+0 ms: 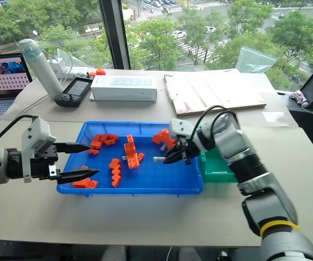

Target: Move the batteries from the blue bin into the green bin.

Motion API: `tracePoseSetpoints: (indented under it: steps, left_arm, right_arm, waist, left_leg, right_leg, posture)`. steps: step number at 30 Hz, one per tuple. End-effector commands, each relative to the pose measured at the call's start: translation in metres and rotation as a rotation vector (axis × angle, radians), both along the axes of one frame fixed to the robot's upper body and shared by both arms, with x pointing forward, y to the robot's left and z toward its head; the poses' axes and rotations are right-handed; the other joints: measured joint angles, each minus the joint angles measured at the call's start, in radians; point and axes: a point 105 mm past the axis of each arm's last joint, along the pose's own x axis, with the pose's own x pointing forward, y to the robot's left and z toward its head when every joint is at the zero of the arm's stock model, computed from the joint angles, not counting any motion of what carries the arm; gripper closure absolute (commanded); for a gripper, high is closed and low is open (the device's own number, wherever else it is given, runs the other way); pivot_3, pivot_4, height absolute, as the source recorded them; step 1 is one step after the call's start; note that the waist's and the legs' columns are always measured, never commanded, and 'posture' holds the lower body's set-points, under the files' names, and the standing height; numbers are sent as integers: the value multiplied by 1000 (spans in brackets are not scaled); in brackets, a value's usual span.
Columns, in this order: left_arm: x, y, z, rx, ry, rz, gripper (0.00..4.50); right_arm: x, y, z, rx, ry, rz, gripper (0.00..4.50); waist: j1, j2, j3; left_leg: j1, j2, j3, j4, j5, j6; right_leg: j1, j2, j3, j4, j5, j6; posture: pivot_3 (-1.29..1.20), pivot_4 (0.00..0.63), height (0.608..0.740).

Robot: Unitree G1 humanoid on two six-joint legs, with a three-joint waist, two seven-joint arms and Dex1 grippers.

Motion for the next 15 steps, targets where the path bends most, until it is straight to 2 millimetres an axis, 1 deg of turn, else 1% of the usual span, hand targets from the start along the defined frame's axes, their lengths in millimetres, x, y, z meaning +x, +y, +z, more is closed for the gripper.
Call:
tracePoseSetpoints:
  steps: [1,3,4,6,8,9,12,13,14,15]
  left_arm:
    - [5,-5,5,-9,-39,-32,0]
    - [7,-7,5,-13,-40,-42,0]
    - [8,-7,5,-13,-41,-46,0]
    - [10,-9,4,-14,-39,-57,0]
    - [11,-10,4,-14,-40,-66,0]
    - [11,-11,5,-14,-40,-69,0]
    - [12,-10,5,-10,-41,-70,0]
    - [12,-9,6,-7,-41,-69,0]
    - [12,-9,6,-4,-41,-67,0]
    - [12,-8,6,-1,-41,-65,0]
  right_arm:
    - [17,-65,51,-31,-175,-256,4237]
    - [24,-94,55,-74,-210,-374,4237]
    - [27,-103,54,-93,-226,-408,4237]
    - [35,-115,48,-122,-256,-468,4237]
    - [40,-119,37,-146,-265,-485,4237]
    - [41,-117,31,-148,-261,-482,3737]
    - [42,-112,22,-149,-246,-463,2839]
    - [43,-110,21,-143,-244,-458,2453]
    - [44,-107,23,-135,-251,-455,2213]
    - [46,-103,27,-123,-265,-453,1734]
  waist:
    - [3,0,0]
    - [2,0,0]
    - [0,0,0]
    - [-8,-1,0]
    - [-17,0,0]
    - [-19,0,0]
    - [-24,0,0]
    - [-23,1,0]
    - [-22,1,1]
    - [-20,1,1]
  left_leg:
    - [0,0,0,0,0,0]
    - [0,0,0,0,0,0]
    - [0,0,0,0,-1,0]
    - [0,0,0,0,-1,0]
    - [0,0,0,0,-1,0]
    - [0,0,0,0,-1,0]
    - [0,0,0,1,0,-1]
    - [0,0,0,1,0,-1]
    - [0,0,0,1,1,-2]
    - [0,0,0,1,2,-3]
  right_leg:
    - [0,0,0,-1,0,0]
    - [0,0,0,-1,0,0]
    - [0,0,0,-2,0,0]
    - [0,0,0,-2,0,0]
    - [0,0,1,-2,0,0]
    - [0,0,2,-2,0,0]
    - [-1,0,2,-2,0,0]
    - [-1,0,2,-2,0,0]
    - [-1,0,2,-2,0,0]
    - [-1,0,2,-2,0,0]
  posture:
    - [0,150,732]
    - [0,150,732]
    - [0,150,732]
    - [0,150,732]
    - [0,150,732]
    - [0,150,732]
    - [0,150,732]
    - [0,150,732]
    - [0,150,732]
    - [0,150,732]
